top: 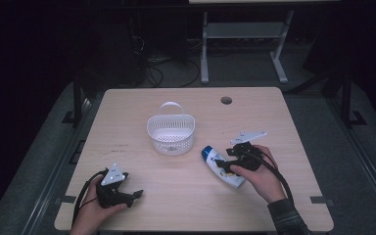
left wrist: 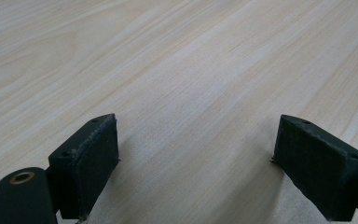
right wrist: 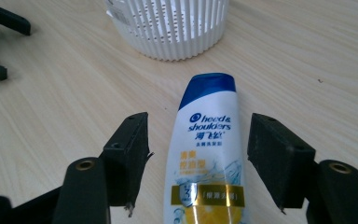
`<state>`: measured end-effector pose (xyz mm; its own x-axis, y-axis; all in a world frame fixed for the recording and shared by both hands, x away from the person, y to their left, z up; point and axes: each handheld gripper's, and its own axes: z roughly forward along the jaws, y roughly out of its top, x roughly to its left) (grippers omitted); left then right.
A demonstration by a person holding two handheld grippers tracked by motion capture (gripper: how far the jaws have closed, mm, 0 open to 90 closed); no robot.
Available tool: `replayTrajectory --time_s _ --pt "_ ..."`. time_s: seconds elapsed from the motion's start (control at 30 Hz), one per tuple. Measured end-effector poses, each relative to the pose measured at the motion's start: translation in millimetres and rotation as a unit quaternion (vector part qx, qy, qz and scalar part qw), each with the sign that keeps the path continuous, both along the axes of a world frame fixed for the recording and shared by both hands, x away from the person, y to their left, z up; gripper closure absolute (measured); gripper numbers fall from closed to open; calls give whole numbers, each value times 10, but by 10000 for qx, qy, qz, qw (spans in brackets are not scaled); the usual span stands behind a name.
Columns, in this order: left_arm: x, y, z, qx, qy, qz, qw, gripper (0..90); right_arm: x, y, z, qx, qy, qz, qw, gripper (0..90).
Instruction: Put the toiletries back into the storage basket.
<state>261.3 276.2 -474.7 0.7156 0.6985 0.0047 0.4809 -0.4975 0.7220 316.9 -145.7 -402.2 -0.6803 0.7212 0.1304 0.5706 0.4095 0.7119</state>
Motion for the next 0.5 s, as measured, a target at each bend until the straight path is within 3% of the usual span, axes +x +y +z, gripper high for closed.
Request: replayTrajectory --time_s 0.5 --pt "-1 1 0 -17 15 6 10000 132 236 164 30 -338 178 -53 9993 326"
